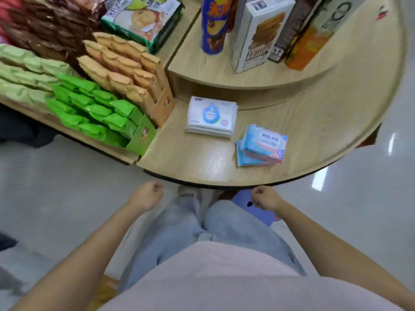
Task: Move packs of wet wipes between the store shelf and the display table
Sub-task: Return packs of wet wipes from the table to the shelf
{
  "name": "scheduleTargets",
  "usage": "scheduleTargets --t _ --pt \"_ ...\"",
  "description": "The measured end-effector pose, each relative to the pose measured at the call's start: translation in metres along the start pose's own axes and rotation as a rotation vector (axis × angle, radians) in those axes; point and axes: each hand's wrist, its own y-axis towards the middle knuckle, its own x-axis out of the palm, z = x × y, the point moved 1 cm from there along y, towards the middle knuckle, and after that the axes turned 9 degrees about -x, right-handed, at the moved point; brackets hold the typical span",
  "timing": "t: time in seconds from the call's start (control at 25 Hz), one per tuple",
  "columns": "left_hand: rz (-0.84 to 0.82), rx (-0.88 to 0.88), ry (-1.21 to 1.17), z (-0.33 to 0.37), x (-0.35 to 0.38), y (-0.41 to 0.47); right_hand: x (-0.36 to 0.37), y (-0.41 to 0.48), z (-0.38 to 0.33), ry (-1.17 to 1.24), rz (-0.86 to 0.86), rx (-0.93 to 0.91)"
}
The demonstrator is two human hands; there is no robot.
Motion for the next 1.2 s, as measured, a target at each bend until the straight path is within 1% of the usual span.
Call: scheduleTargets --t 0.12,0.16,0.2,0.28,0.36,0.44,0.52,0.6,0.72,0.84,0.92,1.0,1.08,1.16,1.2 --pt "-0.046 0.262 0.169 0.106 -0.02 0.028 -0.02 -0.004 0.027 0.209 0.124 0.186" --pt "-0.074 0.323 0.207 0.138 -0.017 0.03 -0.026 -0.006 0.033 0.302 0.196 0.227" --pt "-0.108 0.347 0.211 0.166 -0.01 0.032 -0.034 -0.004 0.034 0.404 0.285 0.252" --pt "-0.188 0.311 0.151 0.212 0.008 0.03 -0.056 0.004 0.028 0.616 0.435 0.263" --pt "-0.284 0.214 -0.001 0.245 0.03 0.03 -0.08 0.019 0.02 0.694 0.538 0.261" --pt "-0.388 0.123 -0.166 0.269 0.052 0.031 -0.094 0.031 0.007 0.654 0.536 0.21" --pt "-0.384 0.073 -0.269 0.285 0.07 0.033 -0.101 0.036 -0.007 0.639 0.476 0.111" --pt "-0.307 0.057 -0.343 0.29 0.083 0.032 -0.099 0.038 -0.02 0.656 0.43 0.034" --pt "-0.204 0.122 -0.349 0.291 0.092 0.019 -0.094 0.037 -0.026 0.705 0.462 0.001" --pt "-0.205 0.192 -0.415 0.283 0.081 0.014 -0.096 0.036 -0.024 0.751 0.428 -0.034" --pt "-0.178 0.193 -0.454 0.271 0.063 0.014 -0.105 0.041 -0.029 0.772 0.386 -0.075" --pt "-0.185 0.145 -0.589 0.254 0.044 0.013 -0.113 0.053 -0.032 0.693 0.37 -0.04" --pt "-0.235 0.067 -0.771 0.231 0.028 0.011 -0.115 0.066 -0.036 0.588 0.279 0.04" --pt "-0.254 0.017 -0.879 0.206 0.016 0.011 -0.106 0.078 -0.043 0.424 0.184 0.091" --pt "-0.257 -0.003 -0.908 0.194 0.012 0.011 -0.098 0.083 -0.045 0.345 0.171 0.111"
